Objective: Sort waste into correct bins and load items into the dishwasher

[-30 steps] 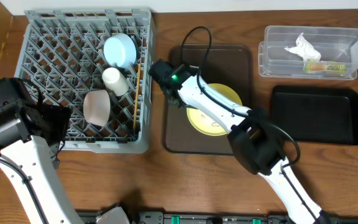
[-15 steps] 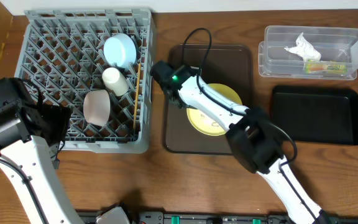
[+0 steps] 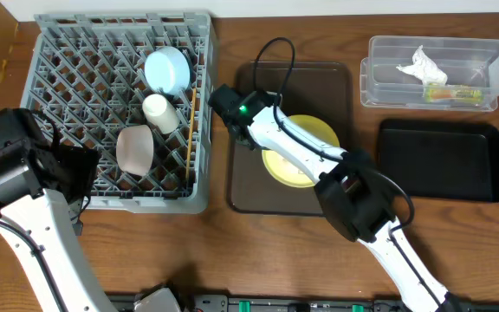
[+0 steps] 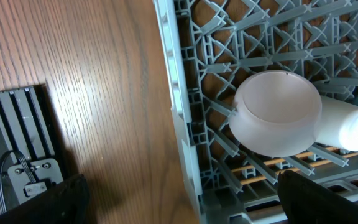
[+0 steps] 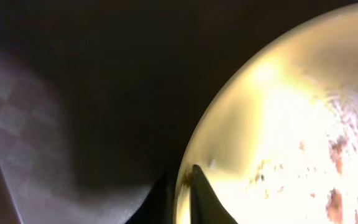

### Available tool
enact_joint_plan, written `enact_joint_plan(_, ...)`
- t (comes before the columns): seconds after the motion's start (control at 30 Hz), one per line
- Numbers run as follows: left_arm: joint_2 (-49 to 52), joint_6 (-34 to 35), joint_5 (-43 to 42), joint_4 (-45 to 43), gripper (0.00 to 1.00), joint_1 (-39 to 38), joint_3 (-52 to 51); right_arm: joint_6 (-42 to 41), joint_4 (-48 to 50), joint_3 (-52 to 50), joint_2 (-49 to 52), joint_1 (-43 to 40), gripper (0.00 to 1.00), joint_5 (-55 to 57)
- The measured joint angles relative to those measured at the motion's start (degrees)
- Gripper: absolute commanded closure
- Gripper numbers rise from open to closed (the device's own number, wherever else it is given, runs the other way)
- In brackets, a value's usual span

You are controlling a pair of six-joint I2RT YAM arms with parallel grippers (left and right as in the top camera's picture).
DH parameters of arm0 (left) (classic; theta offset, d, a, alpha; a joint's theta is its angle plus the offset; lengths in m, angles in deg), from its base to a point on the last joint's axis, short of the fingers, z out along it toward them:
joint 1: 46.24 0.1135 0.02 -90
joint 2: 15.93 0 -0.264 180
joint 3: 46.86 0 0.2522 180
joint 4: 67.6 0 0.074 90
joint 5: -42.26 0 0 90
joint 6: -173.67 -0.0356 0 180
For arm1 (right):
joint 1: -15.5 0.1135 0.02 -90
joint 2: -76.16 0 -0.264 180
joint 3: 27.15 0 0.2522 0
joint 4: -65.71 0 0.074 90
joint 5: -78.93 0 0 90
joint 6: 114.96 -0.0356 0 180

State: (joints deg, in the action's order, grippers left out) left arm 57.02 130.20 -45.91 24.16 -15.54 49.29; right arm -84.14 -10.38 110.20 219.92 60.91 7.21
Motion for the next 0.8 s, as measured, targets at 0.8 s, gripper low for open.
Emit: enact_joint_plan(0.8, 0.0, 0.0, 0.0, 0.0, 0.02, 0.0, 0.0, 10.0, -3.9, 0.1, 0.1, 1.7, 0.99, 3.8)
